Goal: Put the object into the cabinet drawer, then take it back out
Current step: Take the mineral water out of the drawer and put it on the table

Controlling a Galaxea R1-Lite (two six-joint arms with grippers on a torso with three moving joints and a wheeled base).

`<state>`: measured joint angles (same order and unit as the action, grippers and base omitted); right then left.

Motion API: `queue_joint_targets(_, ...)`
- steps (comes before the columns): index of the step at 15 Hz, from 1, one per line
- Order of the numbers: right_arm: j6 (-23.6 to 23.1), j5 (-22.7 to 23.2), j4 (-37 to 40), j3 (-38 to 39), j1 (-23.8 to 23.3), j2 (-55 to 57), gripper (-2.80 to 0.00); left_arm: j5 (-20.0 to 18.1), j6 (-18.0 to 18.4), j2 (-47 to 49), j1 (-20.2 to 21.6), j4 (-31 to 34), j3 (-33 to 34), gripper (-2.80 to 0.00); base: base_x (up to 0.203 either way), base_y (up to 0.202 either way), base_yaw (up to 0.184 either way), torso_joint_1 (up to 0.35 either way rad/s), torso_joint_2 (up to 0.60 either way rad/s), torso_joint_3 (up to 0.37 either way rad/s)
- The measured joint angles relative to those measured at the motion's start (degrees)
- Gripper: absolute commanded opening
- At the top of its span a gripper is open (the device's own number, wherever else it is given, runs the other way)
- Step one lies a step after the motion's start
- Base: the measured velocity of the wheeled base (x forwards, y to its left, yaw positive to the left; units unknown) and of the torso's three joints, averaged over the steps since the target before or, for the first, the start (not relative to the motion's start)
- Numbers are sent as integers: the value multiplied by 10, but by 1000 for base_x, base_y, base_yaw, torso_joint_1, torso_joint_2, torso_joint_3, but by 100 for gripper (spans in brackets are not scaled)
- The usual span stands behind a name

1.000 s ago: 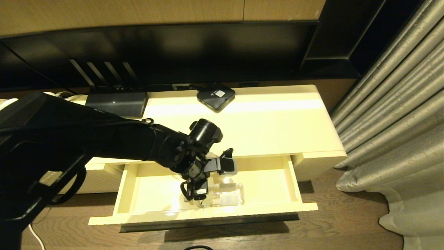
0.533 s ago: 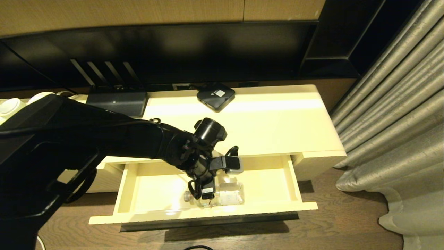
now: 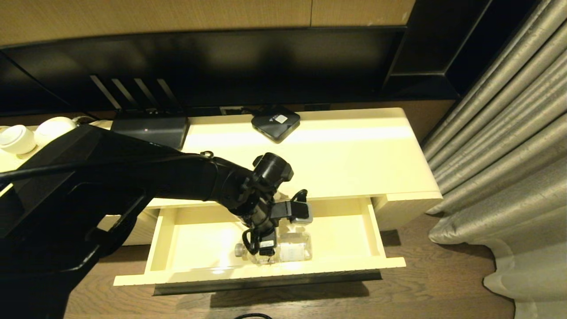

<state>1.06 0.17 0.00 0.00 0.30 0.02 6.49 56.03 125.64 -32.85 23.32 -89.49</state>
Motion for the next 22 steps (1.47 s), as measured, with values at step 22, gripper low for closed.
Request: queue_joint_targets(22, 0, 0, 0, 0, 0, 0, -280, 1, 5, 41, 2, 8, -20, 0, 0, 0, 0, 0, 0, 0)
